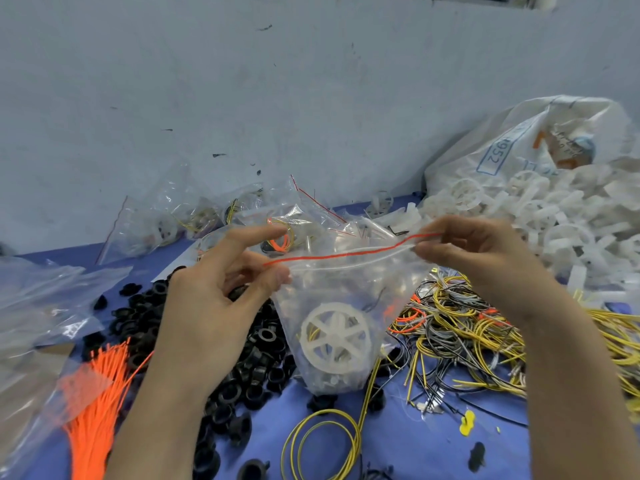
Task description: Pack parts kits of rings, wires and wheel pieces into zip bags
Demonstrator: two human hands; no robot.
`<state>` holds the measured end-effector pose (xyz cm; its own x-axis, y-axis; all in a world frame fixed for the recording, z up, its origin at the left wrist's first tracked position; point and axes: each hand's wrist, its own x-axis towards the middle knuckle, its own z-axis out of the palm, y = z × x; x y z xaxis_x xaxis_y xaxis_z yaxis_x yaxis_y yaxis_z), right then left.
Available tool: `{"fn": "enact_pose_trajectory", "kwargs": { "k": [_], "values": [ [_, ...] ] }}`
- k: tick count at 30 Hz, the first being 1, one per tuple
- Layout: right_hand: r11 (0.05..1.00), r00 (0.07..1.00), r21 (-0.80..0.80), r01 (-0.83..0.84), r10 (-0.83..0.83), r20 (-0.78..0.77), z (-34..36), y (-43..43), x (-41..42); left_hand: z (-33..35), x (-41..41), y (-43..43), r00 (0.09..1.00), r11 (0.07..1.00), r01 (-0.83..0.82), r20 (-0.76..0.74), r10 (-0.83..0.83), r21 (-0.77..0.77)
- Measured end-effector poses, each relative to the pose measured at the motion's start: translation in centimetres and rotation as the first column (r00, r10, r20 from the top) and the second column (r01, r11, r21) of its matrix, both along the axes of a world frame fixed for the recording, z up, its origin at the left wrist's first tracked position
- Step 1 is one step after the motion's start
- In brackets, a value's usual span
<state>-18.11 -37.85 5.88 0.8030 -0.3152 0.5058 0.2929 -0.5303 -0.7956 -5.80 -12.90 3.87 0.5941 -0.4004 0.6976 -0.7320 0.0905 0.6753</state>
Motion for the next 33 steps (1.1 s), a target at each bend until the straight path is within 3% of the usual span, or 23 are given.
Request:
{"fn": "enact_pose_trajectory", "kwargs": {
  "k": [4,11,16,19,24,29,33],
  "values": [
    [0.999,1.000,0.050,0.011,-0.012,0.023,0.0,0.0,0.0,-0.1,0.3,0.2,0.998,1.000,-0.019,-0.066,0.020,0.013],
    [0.999,0.999,0.025,-0.047,0.047,0.014,0.1,1.0,0.6,0.3,0.7,0.9,0.995,0.997,-0.070,0.067,0.068,0.034],
    [0.998,1.000,0.069,-0.003,0.003,0.002,0.5,1.5,0.4,0.5,0.4,0.9,0.996,0.998,-0.059,0.065,0.057,0.032],
    [0.975,0.989,-0.173,0.138,-0.144,-0.022,1.5,2.7,-0.1,0.7,-0.2,0.4,0.994,0.996,-0.073,0.084,0.069,0.047],
    [0.837,0.993,-0.539,0.098,-0.120,-0.005,2.8,7.0,0.7,1.3,-2.0,-0.8,0.975,0.989,-0.107,0.207,0.083,0.107],
    [0.882,0.998,-0.468,-0.055,0.067,0.007,2.8,8.0,1.0,1.6,-2.5,-1.0,0.972,0.986,-0.116,0.218,0.087,0.123],
    [0.858,0.996,-0.506,-0.082,0.091,-0.006,2.6,8.0,1.2,1.6,-2.7,-1.2,0.985,0.988,-0.077,0.161,0.055,0.133]
  ]
}}
